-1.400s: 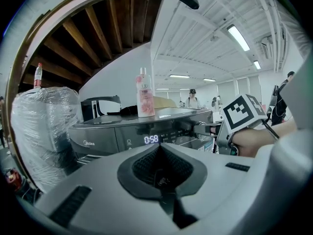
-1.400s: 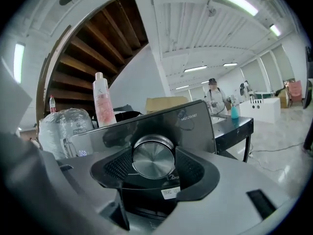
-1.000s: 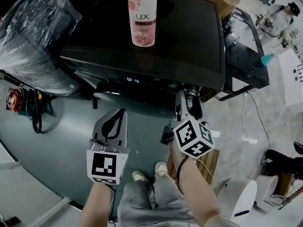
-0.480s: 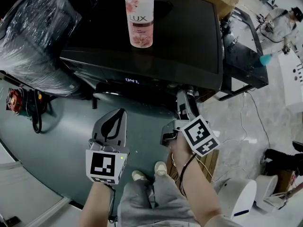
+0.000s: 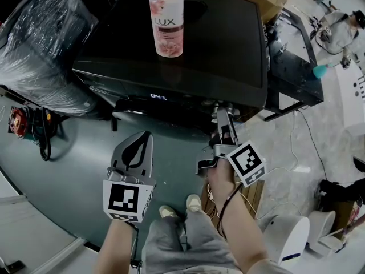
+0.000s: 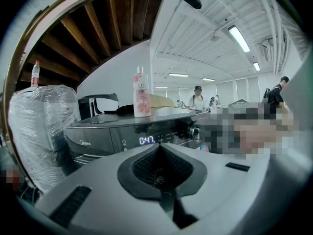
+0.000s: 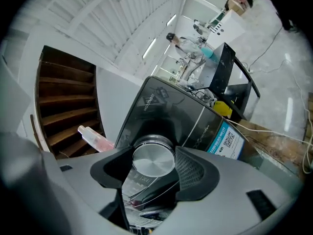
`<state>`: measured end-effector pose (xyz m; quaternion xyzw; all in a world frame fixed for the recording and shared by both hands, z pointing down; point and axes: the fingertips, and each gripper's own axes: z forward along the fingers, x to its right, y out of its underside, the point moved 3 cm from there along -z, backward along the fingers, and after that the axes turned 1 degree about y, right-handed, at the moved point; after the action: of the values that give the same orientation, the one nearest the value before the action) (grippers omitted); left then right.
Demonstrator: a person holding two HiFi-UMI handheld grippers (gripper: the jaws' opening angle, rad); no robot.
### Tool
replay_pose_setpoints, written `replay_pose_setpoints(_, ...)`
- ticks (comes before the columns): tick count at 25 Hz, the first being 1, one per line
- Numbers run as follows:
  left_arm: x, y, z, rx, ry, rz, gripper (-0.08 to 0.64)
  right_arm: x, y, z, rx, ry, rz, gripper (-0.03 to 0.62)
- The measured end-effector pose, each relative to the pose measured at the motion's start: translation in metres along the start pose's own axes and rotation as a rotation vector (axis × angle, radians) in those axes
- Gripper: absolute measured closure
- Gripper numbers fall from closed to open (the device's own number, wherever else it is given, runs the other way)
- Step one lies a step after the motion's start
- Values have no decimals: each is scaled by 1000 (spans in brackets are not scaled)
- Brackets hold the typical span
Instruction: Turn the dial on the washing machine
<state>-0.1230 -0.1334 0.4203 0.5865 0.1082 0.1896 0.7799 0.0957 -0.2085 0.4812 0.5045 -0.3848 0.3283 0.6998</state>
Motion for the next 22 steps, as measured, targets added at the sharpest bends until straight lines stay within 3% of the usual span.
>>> replay_pose_setpoints(14, 4, 9, 2, -22, 42, 52, 541, 4, 1, 1, -10, -90, 236, 295)
replay_pose_setpoints(22, 5, 6, 6, -18, 35, 17, 541, 7, 1, 2, -24, -123, 315, 295)
